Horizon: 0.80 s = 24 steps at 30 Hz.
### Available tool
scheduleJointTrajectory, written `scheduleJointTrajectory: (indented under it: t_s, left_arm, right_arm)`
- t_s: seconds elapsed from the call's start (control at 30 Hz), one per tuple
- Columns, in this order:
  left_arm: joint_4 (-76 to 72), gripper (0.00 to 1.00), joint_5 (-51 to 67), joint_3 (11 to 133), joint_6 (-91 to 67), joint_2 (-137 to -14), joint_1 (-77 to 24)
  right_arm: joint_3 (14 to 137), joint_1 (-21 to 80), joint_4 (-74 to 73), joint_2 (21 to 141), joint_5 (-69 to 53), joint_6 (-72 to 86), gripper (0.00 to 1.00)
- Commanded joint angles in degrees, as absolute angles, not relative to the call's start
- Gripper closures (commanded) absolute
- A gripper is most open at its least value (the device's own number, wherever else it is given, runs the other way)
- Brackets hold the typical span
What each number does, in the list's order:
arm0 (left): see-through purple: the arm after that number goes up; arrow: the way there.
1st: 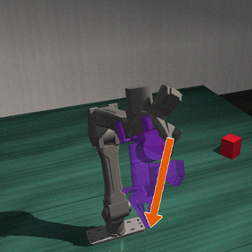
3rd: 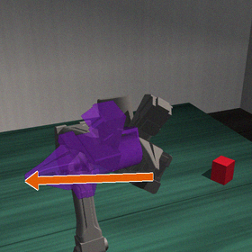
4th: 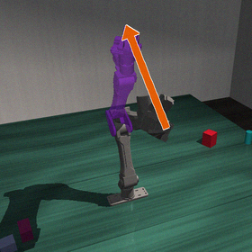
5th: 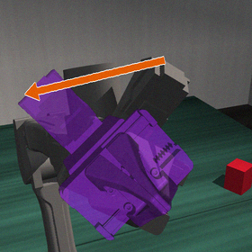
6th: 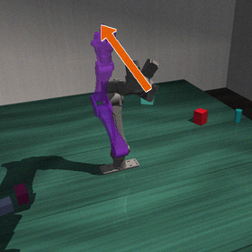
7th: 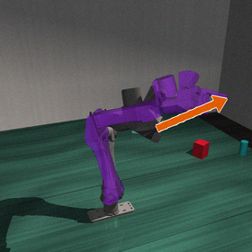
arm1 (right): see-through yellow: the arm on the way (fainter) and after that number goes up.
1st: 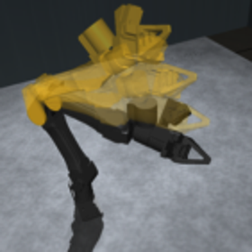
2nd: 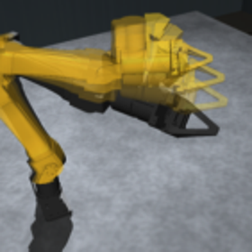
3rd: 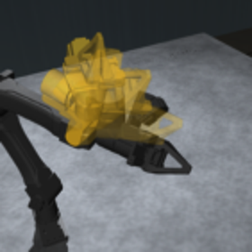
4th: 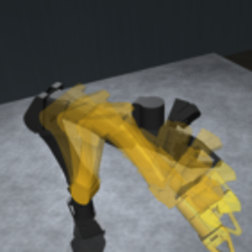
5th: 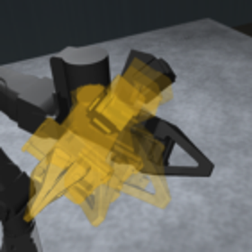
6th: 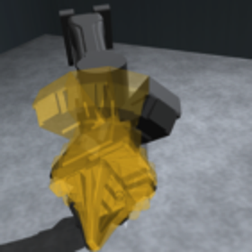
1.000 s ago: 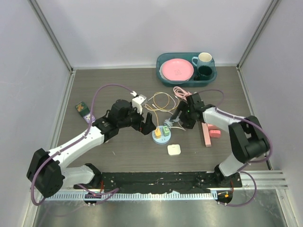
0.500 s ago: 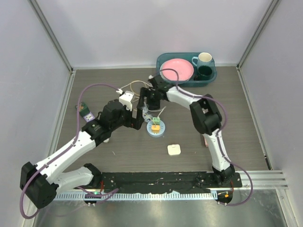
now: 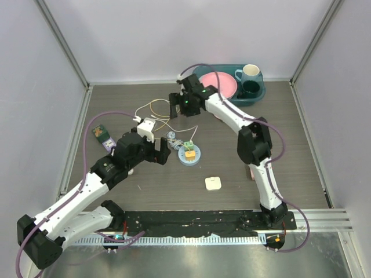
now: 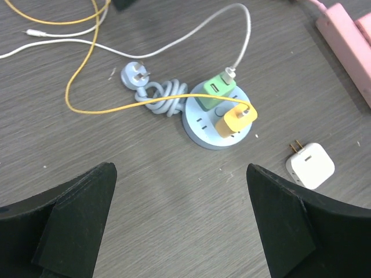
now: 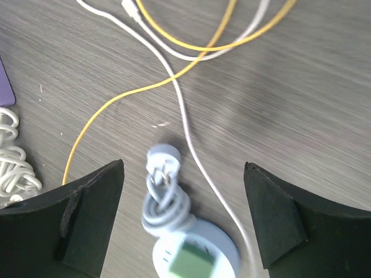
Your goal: Insert the plug
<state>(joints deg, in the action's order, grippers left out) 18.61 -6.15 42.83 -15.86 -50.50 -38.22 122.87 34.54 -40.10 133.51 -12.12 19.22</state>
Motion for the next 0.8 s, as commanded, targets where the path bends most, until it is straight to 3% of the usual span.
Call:
scheduleJointTrajectory:
  t_s: [0.0, 0.37, 0.77]
  left_arm:
    - [12.4, 0.0, 1.73, 41.92, -13.19, -48.96, -38.06]
    - [11.78, 0.0, 9.84, 46.4, -8.18, -57.72, -45.86]
    - [14.94, 0.0, 12.13, 59.93, 1.56, -81.37, -59.75]
  right_arm:
    - [116.49, 33.31, -40.08, 115.95, 1.72, 12.66, 0.1]
    - [81.08, 26.29, -34.54, 82.82, 16.96, 17.04, 0.0]
    - [59.96, 19.34, -38.75, 58.11, 24.42, 20.74, 0.0]
